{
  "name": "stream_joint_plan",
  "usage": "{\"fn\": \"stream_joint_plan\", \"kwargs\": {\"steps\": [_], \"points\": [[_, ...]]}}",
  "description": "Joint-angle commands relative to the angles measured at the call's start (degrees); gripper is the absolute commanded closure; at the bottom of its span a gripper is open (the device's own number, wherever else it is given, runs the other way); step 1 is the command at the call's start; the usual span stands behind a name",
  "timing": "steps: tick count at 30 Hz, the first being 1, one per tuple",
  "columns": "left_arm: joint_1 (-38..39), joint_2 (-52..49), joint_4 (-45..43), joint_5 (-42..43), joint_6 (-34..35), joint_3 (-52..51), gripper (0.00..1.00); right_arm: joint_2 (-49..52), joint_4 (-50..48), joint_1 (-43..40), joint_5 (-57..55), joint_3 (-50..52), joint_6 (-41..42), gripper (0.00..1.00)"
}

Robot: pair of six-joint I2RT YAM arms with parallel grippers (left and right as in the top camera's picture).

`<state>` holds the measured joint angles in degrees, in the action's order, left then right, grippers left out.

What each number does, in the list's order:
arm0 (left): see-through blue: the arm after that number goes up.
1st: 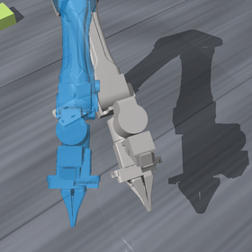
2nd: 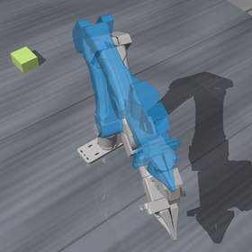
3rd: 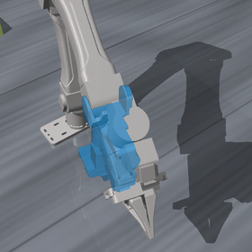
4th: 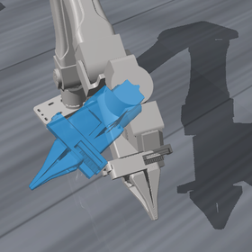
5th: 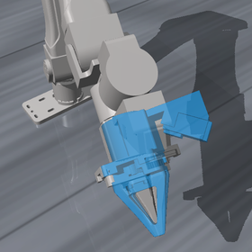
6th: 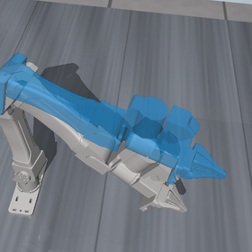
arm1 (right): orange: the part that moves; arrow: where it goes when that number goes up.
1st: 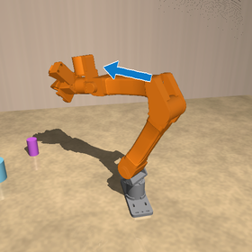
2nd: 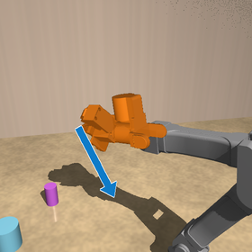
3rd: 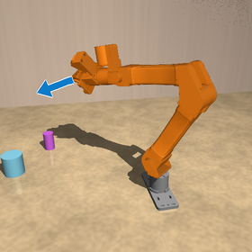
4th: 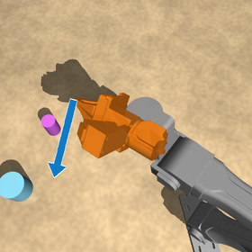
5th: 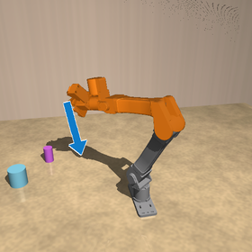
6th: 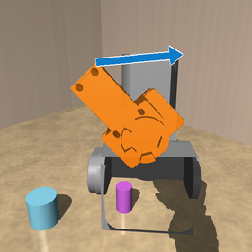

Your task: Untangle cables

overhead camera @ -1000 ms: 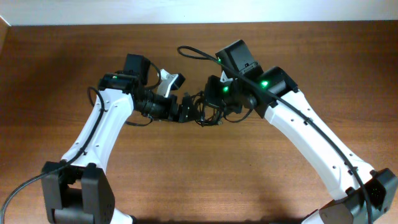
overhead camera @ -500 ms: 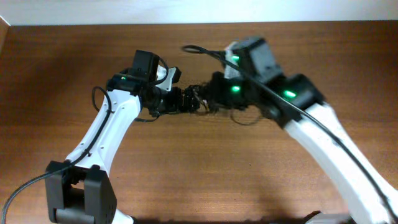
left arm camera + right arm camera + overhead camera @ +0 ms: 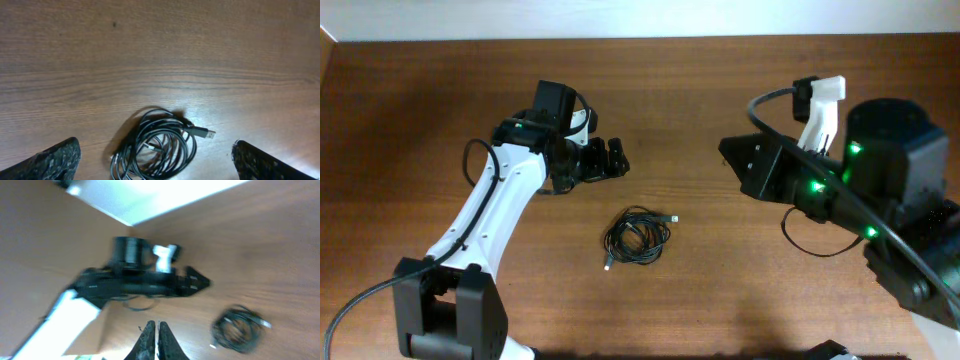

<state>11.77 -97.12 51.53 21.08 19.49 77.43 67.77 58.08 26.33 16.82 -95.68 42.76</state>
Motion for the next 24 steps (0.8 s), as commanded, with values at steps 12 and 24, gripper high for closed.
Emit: {"fn": "stream_joint_plan", "kwargs": {"steps": [12, 24], "points": [[-1.33, -0.44, 3.85, -18.47, 12.09, 0.22, 0.01, 26.77, 19.82, 6.05, -6.16, -0.13, -4.42, 0.48], [-14.88, -0.44, 4.26, -18.75, 14.38, 0.22, 0.01, 47.41, 16.02, 12.31, -1.97, -0.13, -19.06, 0.08]]}}
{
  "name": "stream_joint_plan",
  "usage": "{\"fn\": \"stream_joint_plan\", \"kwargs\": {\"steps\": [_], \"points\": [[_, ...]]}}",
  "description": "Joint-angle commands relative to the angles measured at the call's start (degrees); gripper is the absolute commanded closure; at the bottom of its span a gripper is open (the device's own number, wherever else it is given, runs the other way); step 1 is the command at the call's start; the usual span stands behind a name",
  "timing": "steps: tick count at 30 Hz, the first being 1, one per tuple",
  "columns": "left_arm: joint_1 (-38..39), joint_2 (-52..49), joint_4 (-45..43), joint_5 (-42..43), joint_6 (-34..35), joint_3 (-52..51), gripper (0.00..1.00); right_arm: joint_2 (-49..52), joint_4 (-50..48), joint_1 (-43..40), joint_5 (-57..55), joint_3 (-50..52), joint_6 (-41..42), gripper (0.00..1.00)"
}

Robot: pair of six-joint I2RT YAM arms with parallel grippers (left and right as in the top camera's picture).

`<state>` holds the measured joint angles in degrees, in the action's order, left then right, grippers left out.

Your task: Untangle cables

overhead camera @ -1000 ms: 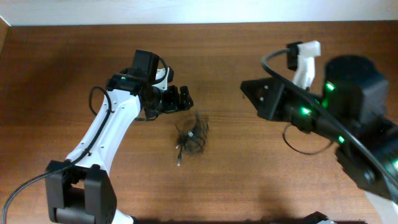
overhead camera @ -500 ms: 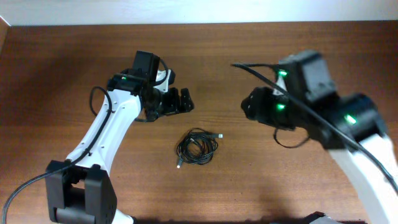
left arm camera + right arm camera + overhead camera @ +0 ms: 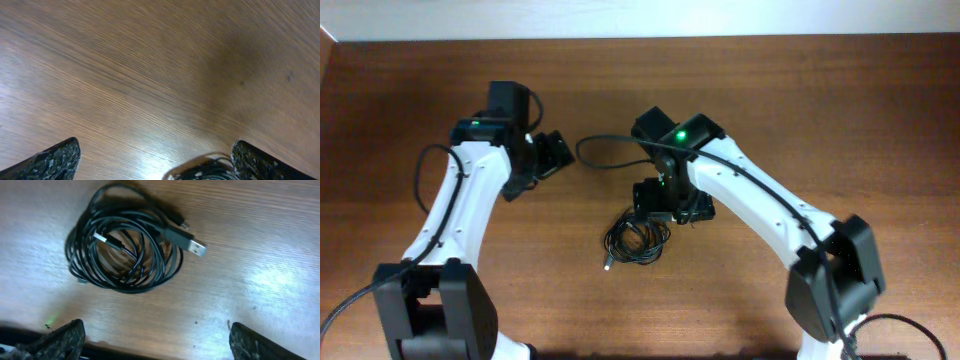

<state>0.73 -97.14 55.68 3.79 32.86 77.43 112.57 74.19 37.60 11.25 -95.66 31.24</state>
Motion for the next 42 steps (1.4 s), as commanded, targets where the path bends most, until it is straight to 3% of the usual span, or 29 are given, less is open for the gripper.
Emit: {"fn": "stream_joint_plan", "kwargs": {"steps": [1, 10, 11, 13, 19, 28, 33, 35, 36, 42], "points": [[-4.7, -0.42, 0.11, -1.25, 1.01, 0.22, 0.01, 3.13, -0.11, 1.11, 4.5, -0.15, -8.39, 0.08], [-8.09, -0.42, 0.63, -1.07, 0.98, 0.17, 0.01, 4.07, -1.84, 4.46, 5.05, 1.07, -26.45, 0.11], [-8.09, -0.42, 0.55, -1.07, 1.01, 0.17, 0.01, 4.07, -1.92, 5.49, 4.98, 1.27, -28.59, 0.14], [-8.09, -0.42, 0.55, -1.05, 0.96, 0.17, 0.01, 4.07, -3.23, 7.58, 2.1, 1.44, -30.38, 0.4], [-9.03, -0.48, 1.25, -1.2, -0.17, 0.17, 0.01, 4.07, -13.44, 10.29, 1.75, 5.95, -30.42, 0.37], [-10.54, -0.59, 1.68, -1.27, -1.22, 0.17, 0.01, 4.07, -19.43, 10.49, 1.27, 11.43, -33.03, 0.33], [-10.54, -0.68, 1.64, -1.27, -1.2, 0.17, 0.01, 4.07, -22.84, 10.49, -0.2, 13.81, -32.92, 0.54], [-10.54, -0.7, 1.64, -1.27, -1.2, 0.17, 0.01, 4.04, -22.71, 10.49, 0.59, 13.57, -32.59, 0.87], [-10.54, -0.7, 1.6, -1.27, -1.2, 0.17, 0.01, 4.04, -22.47, 10.49, 0.57, 13.2, -31.23, 0.96], [-10.32, -1.9, 1.92, -1.05, -1.2, 0.17, 0.01, 0.66, -16.09, 10.1, 1.16, 4.02, -22.69, 0.96]]}}
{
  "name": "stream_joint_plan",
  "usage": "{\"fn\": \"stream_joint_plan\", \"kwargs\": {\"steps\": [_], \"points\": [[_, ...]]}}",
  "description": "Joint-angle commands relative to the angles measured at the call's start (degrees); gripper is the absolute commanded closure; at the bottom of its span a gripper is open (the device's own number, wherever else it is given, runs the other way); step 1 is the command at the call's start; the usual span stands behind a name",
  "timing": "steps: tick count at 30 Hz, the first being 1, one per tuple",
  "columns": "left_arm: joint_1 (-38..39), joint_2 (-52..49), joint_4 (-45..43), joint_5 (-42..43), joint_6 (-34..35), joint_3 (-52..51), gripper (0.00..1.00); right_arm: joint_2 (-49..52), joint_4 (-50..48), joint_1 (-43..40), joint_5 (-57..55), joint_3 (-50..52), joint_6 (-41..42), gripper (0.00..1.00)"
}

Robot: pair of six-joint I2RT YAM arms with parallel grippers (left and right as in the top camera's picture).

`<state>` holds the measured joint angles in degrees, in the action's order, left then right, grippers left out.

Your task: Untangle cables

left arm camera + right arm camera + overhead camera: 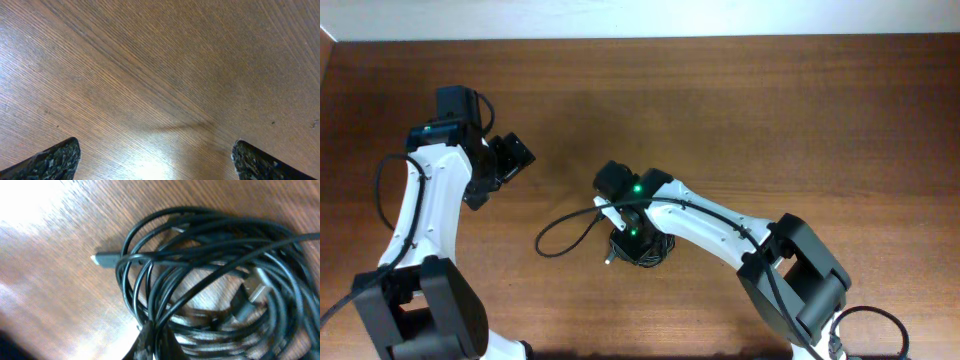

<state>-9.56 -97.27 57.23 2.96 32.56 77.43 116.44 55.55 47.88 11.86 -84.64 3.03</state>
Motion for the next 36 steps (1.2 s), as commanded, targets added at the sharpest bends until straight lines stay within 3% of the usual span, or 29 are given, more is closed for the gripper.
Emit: {"fn": "stream_joint_plan", "kwargs": {"steps": [1, 3, 7, 11, 15, 22, 29, 36], "points": [[0.17, -2.12, 0.57, 0.31, -0.92, 0.17, 0.01, -4.07, 4.17, -0.35, 0.55, -9.4, 7.08, 0.96], [1.2, -2.84, 0.92, 4.96, -2.58, 0.17, 0.01, -6.71, 8.85, -1.2, 0.59, -16.55, 9.09, 0.96], [4.74, -3.13, 0.24, 20.06, -15.76, 0.17, 0.01, -11.47, 16.68, -4.24, 0.59, -30.45, 14.56, 0.96], [9.18, -3.13, 0.31, 20.2, -15.98, 0.17, 0.01, -15.32, 18.88, -6.78, -0.7, -36.61, 19.12, 0.96], [13.84, -3.13, 0.24, 19.06, -15.93, 0.17, 0.01, -18.23, 20.33, -8.33, -13.68, -36.7, 29.11, 0.96], [16.59, -3.13, 0.26, 14.14, -15.56, 0.17, 0.01, -23.45, 15.63, -10.91, -12.13, -49.7, 29.2, 0.96], [16.59, -3.13, 0.28, 14.14, -15.5, 0.17, 0.01, -27.54, -0.57, -10.88, -15.98, -69.64, 28.74, 0.96], [16.59, -3.13, 0.26, 14.14, -15.5, 0.17, 0.01, -28.57, -1.49, -10.88, -17.18, -71.63, 27.65, 0.96]]}}
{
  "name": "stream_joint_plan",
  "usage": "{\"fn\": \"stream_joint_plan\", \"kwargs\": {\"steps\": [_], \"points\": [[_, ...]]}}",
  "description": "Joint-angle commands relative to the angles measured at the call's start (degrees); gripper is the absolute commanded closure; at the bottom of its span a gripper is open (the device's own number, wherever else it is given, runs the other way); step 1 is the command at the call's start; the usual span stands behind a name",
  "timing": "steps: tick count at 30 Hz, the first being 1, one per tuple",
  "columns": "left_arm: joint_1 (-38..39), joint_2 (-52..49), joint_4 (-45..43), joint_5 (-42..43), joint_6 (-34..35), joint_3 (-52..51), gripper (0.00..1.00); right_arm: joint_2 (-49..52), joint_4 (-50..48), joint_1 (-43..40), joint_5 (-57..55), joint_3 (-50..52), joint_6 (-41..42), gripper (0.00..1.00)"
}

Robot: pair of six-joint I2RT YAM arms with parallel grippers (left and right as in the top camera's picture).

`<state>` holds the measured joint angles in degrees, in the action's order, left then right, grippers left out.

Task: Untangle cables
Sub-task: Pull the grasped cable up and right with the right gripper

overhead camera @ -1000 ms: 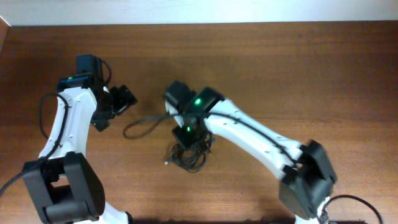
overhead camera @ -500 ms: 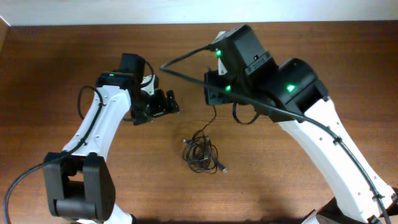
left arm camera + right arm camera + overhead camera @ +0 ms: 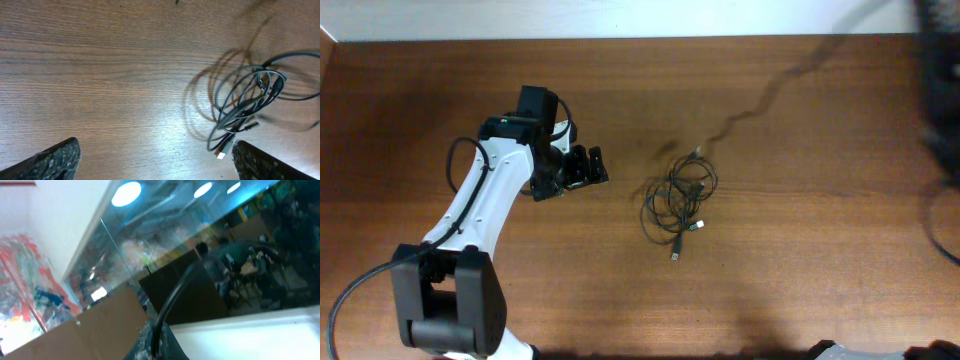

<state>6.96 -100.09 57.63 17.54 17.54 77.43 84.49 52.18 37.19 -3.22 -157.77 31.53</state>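
The black cable bundle (image 3: 677, 197) lies loosened on the wooden table (image 3: 800, 260), a USB plug (image 3: 674, 257) at its near end. One strand (image 3: 760, 98) rises, blurred, toward the upper right. My right gripper (image 3: 156, 336) is shut on that black cable (image 3: 172, 297); its camera faces the room, away from the table. In the overhead view the right arm (image 3: 942, 110) is a dark blur at the right edge. My left gripper (image 3: 584, 168) is open, left of the bundle; its wrist view shows the bundle (image 3: 250, 100) and plug (image 3: 223, 152) ahead to the right.
The table's far edge (image 3: 640, 39) meets a white wall. The left arm's own cable (image 3: 455, 165) loops beside its forearm.
My right gripper, shut in the bundle at the table's middle, is now lifted away to the upper right with a strand. The bundle lies further right and looser. The left gripper came in toward it.
The coil lay tight at the centre, left gripper open near it, right gripper shut at the right. Then the right gripper stood open over the coil and the left was further left. Then the right shut in the coil. Now it holds one strand raised.
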Motion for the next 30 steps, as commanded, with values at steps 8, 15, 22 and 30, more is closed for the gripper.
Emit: {"fn": "stream_joint_plan", "kwargs": {"steps": [8, 15, 22, 30], "points": [[0.07, -0.31, -0.09, -0.42, -0.48, 0.17, 0.01, 7.56, 12.15, -0.2, -33.7, 1.6, -6.29, 0.96], [0.07, -0.31, -0.13, -0.42, -0.46, 0.17, 0.01, 7.43, 10.34, -0.2, -83.43, 1.6, -13.62, 0.96], [0.09, -0.31, -0.09, -0.42, -0.48, 0.17, 0.01, 7.32, 14.8, -0.2, -84.24, 1.6, -13.51, 0.96], [0.09, -0.31, -0.07, -0.44, -0.48, 0.17, 0.01, 9.11, 22.91, -3.04, -80.76, 7.15, -6.6, 0.96]]}}
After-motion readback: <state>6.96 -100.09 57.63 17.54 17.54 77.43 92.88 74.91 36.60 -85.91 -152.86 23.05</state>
